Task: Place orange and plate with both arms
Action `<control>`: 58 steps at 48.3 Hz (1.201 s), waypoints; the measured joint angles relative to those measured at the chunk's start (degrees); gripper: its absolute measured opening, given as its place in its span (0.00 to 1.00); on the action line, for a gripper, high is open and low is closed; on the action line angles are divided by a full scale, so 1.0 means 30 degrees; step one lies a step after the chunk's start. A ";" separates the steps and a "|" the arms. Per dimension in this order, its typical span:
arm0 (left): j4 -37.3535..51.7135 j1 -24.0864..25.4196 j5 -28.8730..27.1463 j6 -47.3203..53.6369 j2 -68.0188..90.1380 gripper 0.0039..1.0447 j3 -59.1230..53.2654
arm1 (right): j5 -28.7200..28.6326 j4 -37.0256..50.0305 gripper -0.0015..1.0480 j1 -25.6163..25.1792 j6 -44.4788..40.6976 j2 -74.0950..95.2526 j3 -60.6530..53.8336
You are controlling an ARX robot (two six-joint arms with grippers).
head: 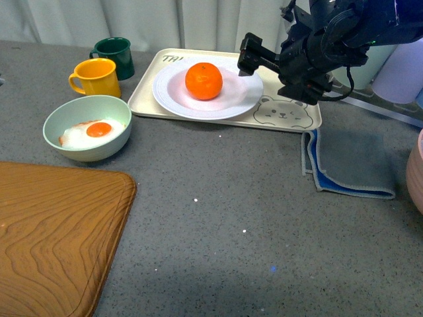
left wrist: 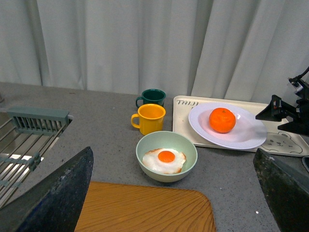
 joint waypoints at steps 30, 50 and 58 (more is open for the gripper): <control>0.0000 0.0000 -0.0015 0.0007 -0.0007 0.94 0.0000 | 0.8612 2.0939 0.63 -0.0350 -0.8408 -0.7745 -1.6262; 0.0000 0.0000 0.0007 0.0007 -0.0015 0.94 0.0000 | 0.6499 2.3788 0.01 -0.2667 -0.8204 -1.7267 -2.7372; 0.0000 0.0000 0.0007 0.0007 -0.0007 0.94 0.0000 | 0.5974 2.1260 0.01 -0.3213 -0.8196 -2.1332 -2.9172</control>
